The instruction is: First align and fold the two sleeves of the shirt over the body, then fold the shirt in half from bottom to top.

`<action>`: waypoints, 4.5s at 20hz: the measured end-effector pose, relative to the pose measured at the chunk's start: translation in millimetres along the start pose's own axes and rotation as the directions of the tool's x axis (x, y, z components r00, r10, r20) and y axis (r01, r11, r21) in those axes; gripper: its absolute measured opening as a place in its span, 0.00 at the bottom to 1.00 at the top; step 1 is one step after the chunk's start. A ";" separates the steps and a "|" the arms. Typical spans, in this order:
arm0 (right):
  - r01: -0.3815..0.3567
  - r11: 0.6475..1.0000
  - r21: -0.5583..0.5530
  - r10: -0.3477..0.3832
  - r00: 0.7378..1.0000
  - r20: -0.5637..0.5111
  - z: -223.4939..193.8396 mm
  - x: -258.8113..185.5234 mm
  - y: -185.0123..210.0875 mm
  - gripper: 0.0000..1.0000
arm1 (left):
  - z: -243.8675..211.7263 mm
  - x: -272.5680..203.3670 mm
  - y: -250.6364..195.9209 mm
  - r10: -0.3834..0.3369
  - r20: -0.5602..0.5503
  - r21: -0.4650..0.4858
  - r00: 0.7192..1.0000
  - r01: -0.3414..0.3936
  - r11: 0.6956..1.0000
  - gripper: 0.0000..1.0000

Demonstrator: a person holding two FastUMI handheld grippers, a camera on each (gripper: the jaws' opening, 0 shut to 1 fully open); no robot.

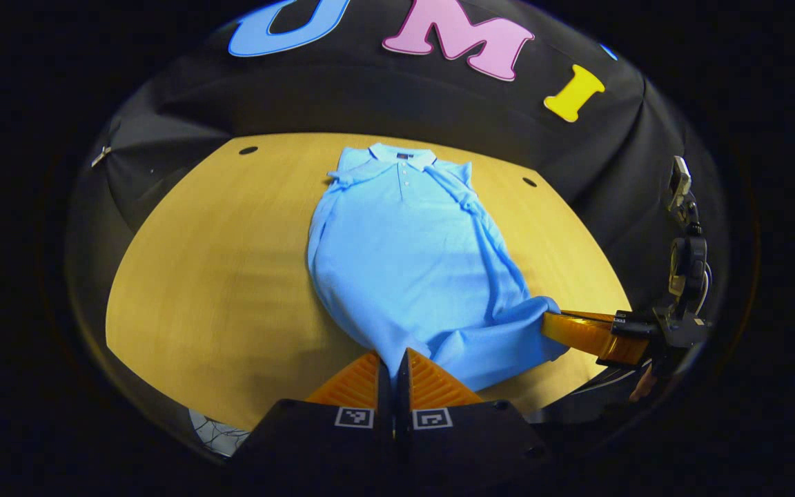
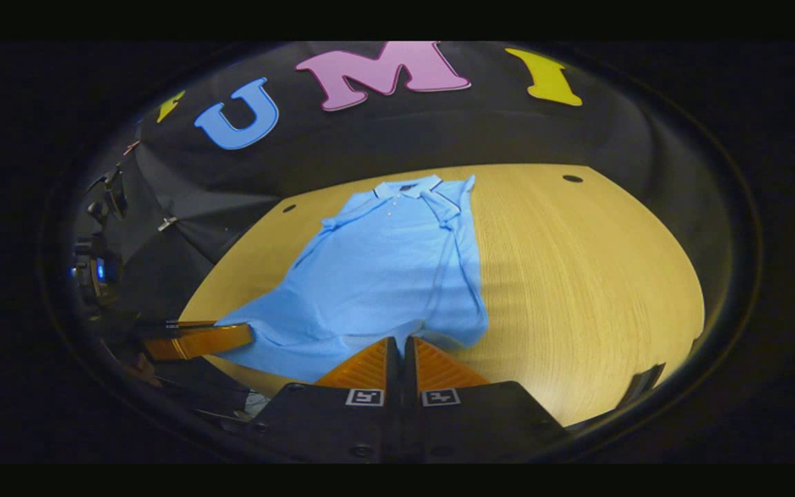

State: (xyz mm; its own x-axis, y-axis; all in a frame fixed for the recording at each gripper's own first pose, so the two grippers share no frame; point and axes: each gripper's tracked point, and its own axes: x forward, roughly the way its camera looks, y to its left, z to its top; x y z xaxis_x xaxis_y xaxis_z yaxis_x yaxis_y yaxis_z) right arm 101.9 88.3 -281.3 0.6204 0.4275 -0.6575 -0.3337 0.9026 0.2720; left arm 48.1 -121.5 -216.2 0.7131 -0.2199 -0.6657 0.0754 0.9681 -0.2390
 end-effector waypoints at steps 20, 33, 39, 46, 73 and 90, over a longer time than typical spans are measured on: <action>-0.018 1.000 -0.016 0.022 0.943 0.331 293.5 155.8 -48.1 0.05 | 266.8 154.6 20.8 0.000 0.204 0.031 0.979 -0.007 1.000 0.06; 0.119 0.991 -0.068 -0.091 0.943 0.319 336.0 297.2 -104.1 0.13 | 336.7 305.6 87.4 0.042 0.174 0.178 0.984 -0.074 0.981 0.26; 0.173 0.984 -0.037 -0.150 0.927 0.345 317.1 246.7 -120.1 0.97 | 347.1 252.1 122.7 0.186 0.280 0.062 0.942 -0.211 0.976 0.98; 0.287 0.957 -0.048 -0.236 0.861 0.451 284.6 94.6 -112.1 0.98 | 318.1 92.4 104.8 0.231 0.508 0.043 0.830 -0.293 0.955 0.98; 0.243 0.967 -0.073 -0.101 0.633 0.767 138.4 -261.8 86.5 0.98 | 108.9 -249.3 -55.3 -0.046 0.816 0.085 0.576 -0.041 0.996 0.96; 0.119 0.979 -0.168 0.036 0.703 0.710 168.6 -212.4 110.0 0.98 | 131.6 -255.6 -37.3 0.068 0.834 0.040 0.548 -0.184 0.982 0.95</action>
State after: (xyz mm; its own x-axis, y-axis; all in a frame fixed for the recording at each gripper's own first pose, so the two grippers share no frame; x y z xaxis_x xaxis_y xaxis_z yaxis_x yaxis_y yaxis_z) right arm 53.1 105.3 6.7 0.9282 0.3692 0.0462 -0.3717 0.9257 0.0699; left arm -45.3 -85.5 55.8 0.9769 0.0460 0.2086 -0.0290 0.9961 -0.0838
